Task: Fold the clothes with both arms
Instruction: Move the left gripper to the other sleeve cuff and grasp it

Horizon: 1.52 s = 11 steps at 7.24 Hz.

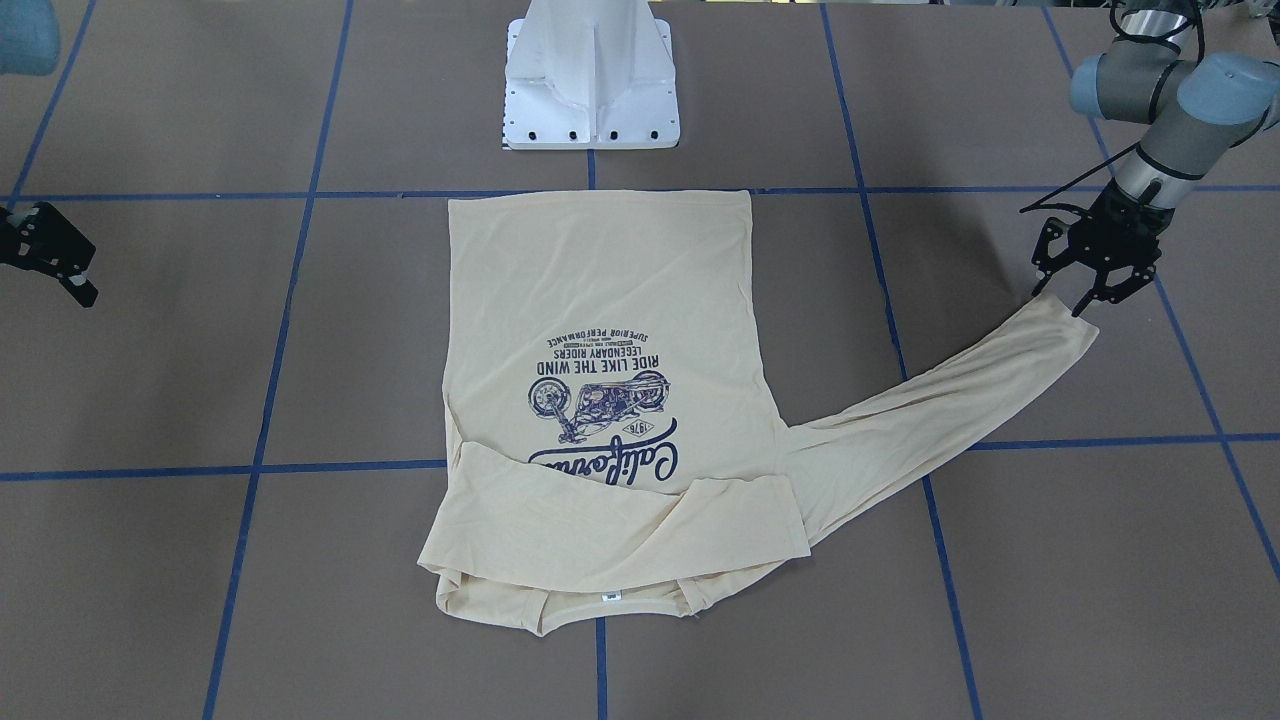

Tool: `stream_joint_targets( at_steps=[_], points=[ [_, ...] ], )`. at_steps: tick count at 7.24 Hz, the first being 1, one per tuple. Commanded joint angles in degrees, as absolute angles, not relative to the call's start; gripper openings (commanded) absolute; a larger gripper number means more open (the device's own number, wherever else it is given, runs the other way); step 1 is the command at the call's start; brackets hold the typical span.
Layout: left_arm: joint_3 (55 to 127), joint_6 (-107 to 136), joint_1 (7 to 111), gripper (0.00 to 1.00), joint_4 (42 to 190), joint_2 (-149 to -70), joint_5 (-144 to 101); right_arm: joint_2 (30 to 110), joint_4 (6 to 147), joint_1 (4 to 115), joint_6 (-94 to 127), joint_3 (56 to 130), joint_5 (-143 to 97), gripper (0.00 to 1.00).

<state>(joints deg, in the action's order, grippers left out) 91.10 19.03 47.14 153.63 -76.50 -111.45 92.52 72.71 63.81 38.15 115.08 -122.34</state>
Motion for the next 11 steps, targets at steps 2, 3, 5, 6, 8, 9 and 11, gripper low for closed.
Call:
stream_joint_targets(
  at_steps=[2, 3, 5, 6, 8, 9, 11],
  points=[
    [91.1, 19.0, 47.1, 0.3, 153.6, -76.5, -111.4, 92.5, 72.7, 63.8, 38.1, 115.1, -122.3, 1.0],
    [91.1, 19.0, 47.1, 0.0, 153.6, -76.5, -111.4, 92.5, 72.7, 63.8, 38.1, 115.1, -122.3, 1.0],
    [91.8, 18.6, 47.2, 0.0, 153.9, -76.5, -110.7, 92.5, 72.7, 63.8, 38.1, 115.0, -122.3, 1.0],
    [93.9, 18.6, 47.5, 0.0, 153.5, -76.3, -111.4, 92.5, 72.7, 63.8, 38.1, 115.0, -122.3, 1.0],
    [96.0, 18.5, 51.6, 0.0, 148.7, -78.1, -116.2, 92.4, 72.7, 63.8, 38.1, 115.0, -122.4, 1.0],
    [96.5, 17.3, 53.4, 0.0, 142.9, -82.7, -116.5, 92.3, 72.8, 63.8, 38.1, 114.9, -122.4, 1.0],
    [97.3, 15.1, 55.4, 0.0, 124.5, -98.3, -116.2, 92.2, 72.7, 63.8, 38.3, 114.9, -122.4, 1.0]
  ],
)
